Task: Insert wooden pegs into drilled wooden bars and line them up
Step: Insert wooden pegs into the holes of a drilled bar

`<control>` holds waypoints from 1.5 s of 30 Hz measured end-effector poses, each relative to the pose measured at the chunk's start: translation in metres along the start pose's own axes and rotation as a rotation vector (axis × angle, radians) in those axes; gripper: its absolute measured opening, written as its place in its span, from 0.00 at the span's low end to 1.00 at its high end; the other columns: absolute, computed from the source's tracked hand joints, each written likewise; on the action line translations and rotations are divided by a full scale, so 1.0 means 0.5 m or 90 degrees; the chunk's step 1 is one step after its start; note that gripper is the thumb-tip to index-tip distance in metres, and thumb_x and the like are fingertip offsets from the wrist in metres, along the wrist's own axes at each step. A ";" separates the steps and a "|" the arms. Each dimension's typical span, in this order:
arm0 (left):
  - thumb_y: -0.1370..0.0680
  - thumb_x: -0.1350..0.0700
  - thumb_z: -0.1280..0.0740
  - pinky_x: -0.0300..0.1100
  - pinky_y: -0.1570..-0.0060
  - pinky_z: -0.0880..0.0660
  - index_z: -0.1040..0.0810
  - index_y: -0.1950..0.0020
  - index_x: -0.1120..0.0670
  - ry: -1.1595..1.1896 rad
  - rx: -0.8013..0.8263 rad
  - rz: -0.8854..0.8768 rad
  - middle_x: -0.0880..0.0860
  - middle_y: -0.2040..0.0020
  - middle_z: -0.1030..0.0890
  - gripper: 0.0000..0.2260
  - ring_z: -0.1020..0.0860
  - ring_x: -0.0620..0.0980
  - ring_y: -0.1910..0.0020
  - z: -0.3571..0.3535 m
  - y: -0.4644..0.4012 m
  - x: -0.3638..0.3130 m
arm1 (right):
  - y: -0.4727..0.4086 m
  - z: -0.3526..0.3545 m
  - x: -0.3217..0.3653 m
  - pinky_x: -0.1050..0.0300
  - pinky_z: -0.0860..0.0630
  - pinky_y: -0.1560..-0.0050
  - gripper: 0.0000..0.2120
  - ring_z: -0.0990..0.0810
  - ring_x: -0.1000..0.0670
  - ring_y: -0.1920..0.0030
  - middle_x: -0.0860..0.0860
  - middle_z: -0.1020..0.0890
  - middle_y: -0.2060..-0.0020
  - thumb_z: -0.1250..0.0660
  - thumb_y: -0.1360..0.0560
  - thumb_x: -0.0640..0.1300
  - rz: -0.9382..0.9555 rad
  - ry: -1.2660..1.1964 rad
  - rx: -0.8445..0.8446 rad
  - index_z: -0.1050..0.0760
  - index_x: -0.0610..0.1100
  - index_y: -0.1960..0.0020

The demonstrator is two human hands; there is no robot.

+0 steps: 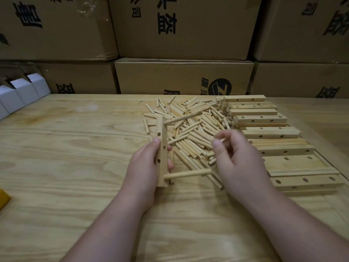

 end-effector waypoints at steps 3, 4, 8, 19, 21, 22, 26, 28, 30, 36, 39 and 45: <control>0.16 0.45 0.41 0.41 0.79 0.29 0.15 0.59 0.53 0.049 -0.020 0.006 0.54 0.72 0.23 0.21 0.27 0.49 0.77 0.008 -0.002 -0.001 | 0.003 -0.015 0.003 0.50 0.26 0.48 0.07 0.27 0.56 0.58 0.59 0.27 0.62 0.38 0.23 0.56 0.028 0.262 0.061 0.24 0.56 0.56; 0.16 0.44 0.41 0.41 0.78 0.29 0.14 0.60 0.51 0.052 -0.021 0.006 0.54 0.72 0.23 0.21 0.27 0.49 0.77 0.009 -0.001 -0.002 | 0.004 -0.018 0.003 0.50 0.28 0.45 0.10 0.28 0.55 0.56 0.59 0.28 0.61 0.41 0.24 0.58 0.016 0.310 0.087 0.24 0.55 0.57; 0.16 0.44 0.40 0.41 0.78 0.29 0.14 0.61 0.49 0.044 -0.014 -0.003 0.54 0.71 0.22 0.21 0.26 0.49 0.76 0.007 0.000 -0.003 | 0.009 -0.019 0.006 0.51 0.33 0.44 0.21 0.31 0.53 0.53 0.59 0.31 0.61 0.53 0.34 0.65 -0.025 0.398 0.135 0.25 0.55 0.61; 0.16 0.45 0.40 0.43 0.77 0.28 0.14 0.60 0.50 0.036 -0.004 -0.016 0.55 0.71 0.22 0.20 0.25 0.50 0.74 0.001 0.003 -0.004 | 0.012 -0.032 -0.005 0.50 0.34 0.42 0.15 0.34 0.54 0.51 0.60 0.32 0.59 0.42 0.32 0.67 -0.036 0.432 0.207 0.26 0.57 0.59; 0.16 0.45 0.40 0.43 0.78 0.28 0.14 0.59 0.51 0.036 -0.006 -0.011 0.56 0.71 0.22 0.20 0.25 0.49 0.74 0.001 0.002 -0.003 | 0.013 -0.036 -0.011 0.51 0.36 0.43 0.14 0.34 0.54 0.52 0.60 0.32 0.60 0.40 0.31 0.66 -0.035 0.420 0.207 0.27 0.57 0.59; 0.16 0.46 0.40 0.42 0.78 0.29 0.15 0.59 0.52 0.035 -0.007 -0.009 0.56 0.71 0.22 0.20 0.25 0.49 0.75 0.001 0.002 -0.003 | 0.013 -0.038 -0.014 0.51 0.37 0.43 0.13 0.35 0.54 0.52 0.60 0.32 0.60 0.39 0.30 0.65 -0.031 0.419 0.206 0.26 0.57 0.59; 0.16 0.46 0.40 0.41 0.77 0.30 0.16 0.58 0.53 0.027 -0.013 -0.007 0.56 0.71 0.22 0.19 0.26 0.49 0.75 0.001 0.002 -0.003 | 0.013 -0.037 -0.015 0.52 0.39 0.43 0.10 0.34 0.55 0.51 0.60 0.31 0.58 0.39 0.26 0.64 -0.007 0.406 0.166 0.26 0.59 0.55; 0.16 0.46 0.40 0.41 0.76 0.30 0.16 0.58 0.53 0.022 -0.009 -0.005 0.56 0.71 0.22 0.19 0.26 0.49 0.75 -0.002 0.003 -0.003 | 0.010 -0.028 -0.006 0.51 0.38 0.44 0.10 0.31 0.54 0.51 0.60 0.28 0.57 0.39 0.24 0.63 0.016 0.383 0.113 0.26 0.59 0.53; 0.16 0.47 0.39 0.40 0.76 0.29 0.15 0.59 0.53 0.020 -0.002 -0.003 0.56 0.71 0.22 0.19 0.26 0.49 0.75 -0.003 0.003 -0.002 | 0.009 -0.017 0.006 0.52 0.34 0.47 0.09 0.27 0.56 0.53 0.62 0.26 0.59 0.39 0.23 0.61 0.051 0.299 0.053 0.25 0.58 0.52; 0.16 0.45 0.40 0.40 0.76 0.29 0.14 0.57 0.50 -0.020 0.024 -0.011 0.55 0.71 0.21 0.19 0.26 0.48 0.75 -0.010 0.006 -0.002 | 0.016 -0.014 0.019 0.68 0.30 0.53 0.08 0.23 0.60 0.51 0.62 0.23 0.55 0.37 0.19 0.47 0.138 -0.004 0.040 0.21 0.51 0.42; 0.16 0.47 0.40 0.37 0.76 0.30 0.13 0.57 0.49 -0.032 0.022 -0.021 0.55 0.71 0.21 0.18 0.26 0.47 0.76 -0.011 0.005 -0.001 | 0.023 -0.023 0.030 0.71 0.30 0.51 0.11 0.23 0.59 0.50 0.61 0.23 0.53 0.38 0.19 0.45 0.187 -0.052 0.082 0.21 0.50 0.39; 0.15 0.48 0.41 0.37 0.75 0.29 0.14 0.50 0.53 -0.030 0.035 -0.031 0.55 0.71 0.21 0.17 0.26 0.47 0.75 -0.010 0.003 0.001 | 0.025 -0.021 0.031 0.72 0.27 0.52 0.10 0.19 0.60 0.51 0.64 0.19 0.52 0.33 0.23 0.45 0.223 -0.086 0.058 0.18 0.50 0.43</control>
Point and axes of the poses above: each hand's wrist, its own y-axis away from the middle knuckle, its own z-axis out of the back of the hand, x = y × z, the point moved 6 cm from there along -y, towards the middle knuckle
